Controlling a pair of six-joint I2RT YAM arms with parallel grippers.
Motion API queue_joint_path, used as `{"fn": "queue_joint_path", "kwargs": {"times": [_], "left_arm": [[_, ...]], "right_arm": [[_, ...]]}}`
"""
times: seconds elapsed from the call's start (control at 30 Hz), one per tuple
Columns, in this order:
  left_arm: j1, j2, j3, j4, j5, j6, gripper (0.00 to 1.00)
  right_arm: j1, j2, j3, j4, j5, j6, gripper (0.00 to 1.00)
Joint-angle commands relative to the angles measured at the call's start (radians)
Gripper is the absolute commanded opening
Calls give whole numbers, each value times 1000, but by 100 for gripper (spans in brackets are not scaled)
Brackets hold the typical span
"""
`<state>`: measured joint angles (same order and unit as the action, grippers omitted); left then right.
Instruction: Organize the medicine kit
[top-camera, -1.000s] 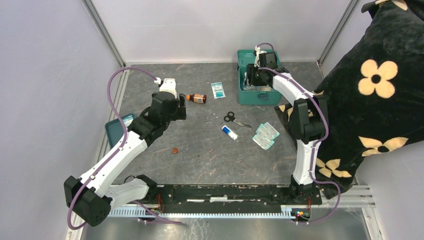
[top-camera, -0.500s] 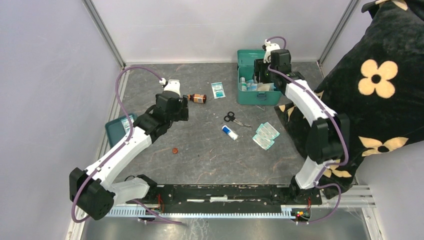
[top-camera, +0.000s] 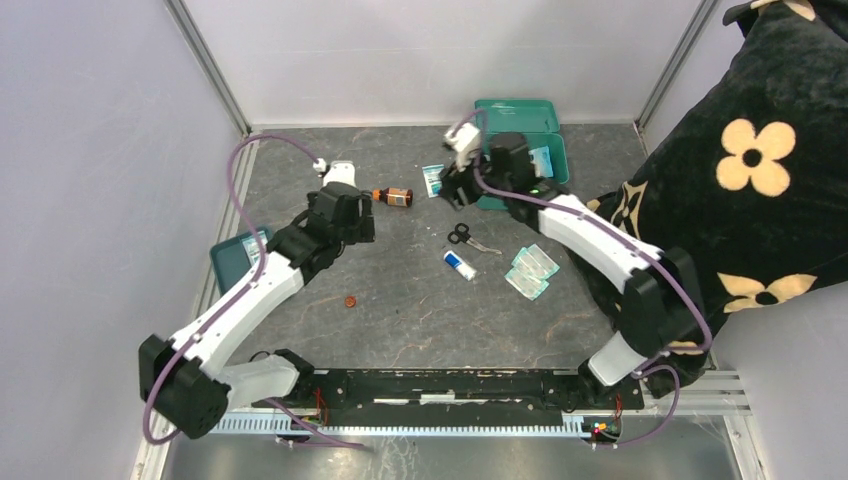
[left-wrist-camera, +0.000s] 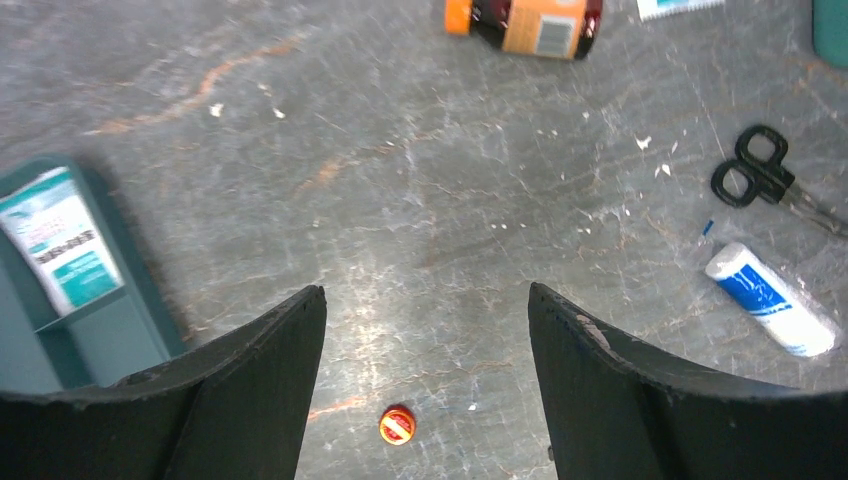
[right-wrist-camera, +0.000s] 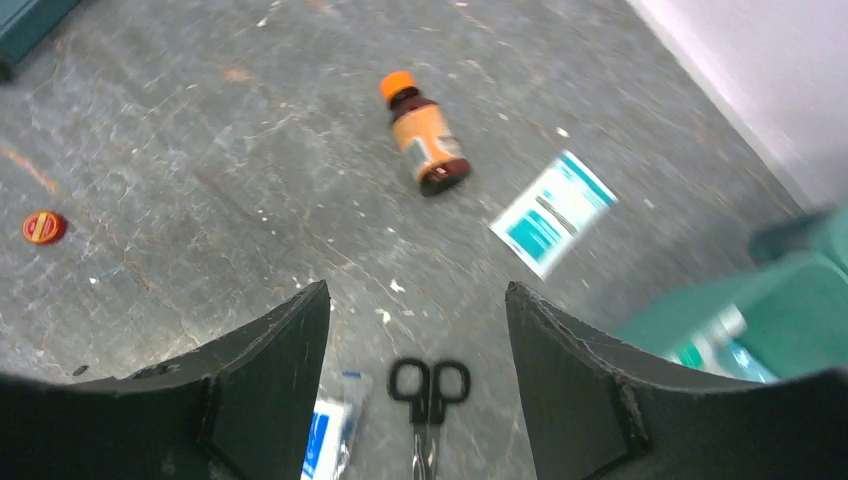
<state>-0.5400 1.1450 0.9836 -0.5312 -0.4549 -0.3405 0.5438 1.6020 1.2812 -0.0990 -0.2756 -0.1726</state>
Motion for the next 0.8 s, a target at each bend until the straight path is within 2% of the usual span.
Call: {"fn": "queue_joint_path", "kwargs": {"times": [0.0, 0.17, 0.43, 0.77], "left_arm": [[3, -160, -32, -19, -118, -87, 80], [2, -268, -126, -24, -161, -92, 82], [3, -250, -109, -26, -162, -84, 82], [5, -269, -115, -26, -164, -87, 82]], "right_arm": [[46, 146, 136, 2, -105, -187, 74], [62, 376, 359, -95, -164, -300, 79], [61, 607, 576, -144, -180, -390, 86], [59, 747, 667, -51, -182, -299, 86]]}}
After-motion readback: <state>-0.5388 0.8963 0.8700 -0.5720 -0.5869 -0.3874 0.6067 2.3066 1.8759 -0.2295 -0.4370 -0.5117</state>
